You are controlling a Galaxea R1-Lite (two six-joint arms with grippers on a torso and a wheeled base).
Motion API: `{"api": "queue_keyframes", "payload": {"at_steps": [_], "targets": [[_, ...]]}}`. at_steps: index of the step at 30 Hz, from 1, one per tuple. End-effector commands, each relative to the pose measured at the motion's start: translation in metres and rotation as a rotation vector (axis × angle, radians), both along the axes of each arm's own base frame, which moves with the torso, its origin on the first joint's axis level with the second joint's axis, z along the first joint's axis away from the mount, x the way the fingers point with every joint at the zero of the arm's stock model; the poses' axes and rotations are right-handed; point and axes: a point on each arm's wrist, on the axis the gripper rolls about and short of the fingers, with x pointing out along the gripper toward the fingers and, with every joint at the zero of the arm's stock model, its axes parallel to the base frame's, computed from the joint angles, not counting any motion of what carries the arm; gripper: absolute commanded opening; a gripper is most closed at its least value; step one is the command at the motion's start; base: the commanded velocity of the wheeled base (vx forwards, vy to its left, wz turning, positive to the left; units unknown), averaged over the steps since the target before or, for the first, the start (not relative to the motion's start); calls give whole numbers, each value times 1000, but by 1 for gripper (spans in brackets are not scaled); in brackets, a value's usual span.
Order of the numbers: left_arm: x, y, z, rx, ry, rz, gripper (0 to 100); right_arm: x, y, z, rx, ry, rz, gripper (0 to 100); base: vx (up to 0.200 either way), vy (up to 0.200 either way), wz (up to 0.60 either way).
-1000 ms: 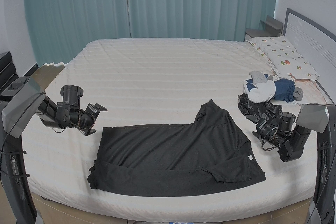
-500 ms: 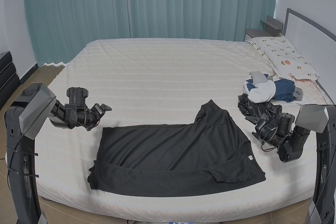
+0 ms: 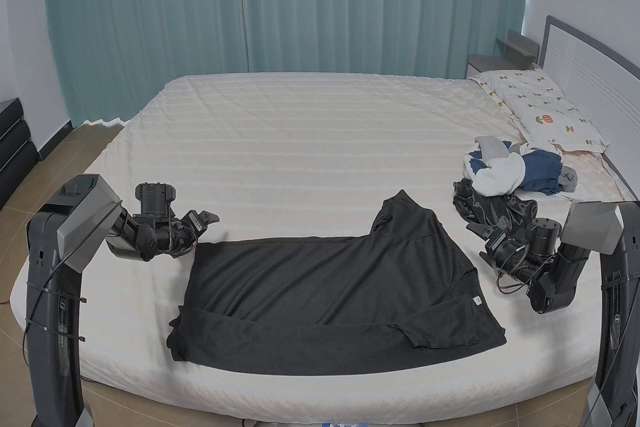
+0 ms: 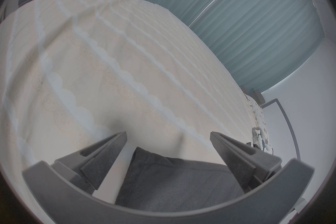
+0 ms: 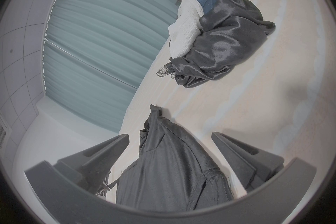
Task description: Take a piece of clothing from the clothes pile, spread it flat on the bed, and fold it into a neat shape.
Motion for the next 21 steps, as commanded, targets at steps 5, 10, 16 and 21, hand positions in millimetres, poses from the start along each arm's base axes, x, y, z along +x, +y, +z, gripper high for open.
{"api": "queue_keyframes", "payload": {"at_steps": [5,10,16,21], "targets": [[-1,-5,-7,24,0,-30,100,-1,0,-3,0,10,1,100,0,0,0],[-3,-7,-9,29,-2,-39,100,-1,0,-3,0,10,1,100,0,0,0],[-5,-9,-11,34,8,-51,0,-1,0,-3,0,10,3,100,0,0,0],[-5,-7,-11,46,5,-44,0,1,0,-2,-6,11,3,100,0,0,0]]}}
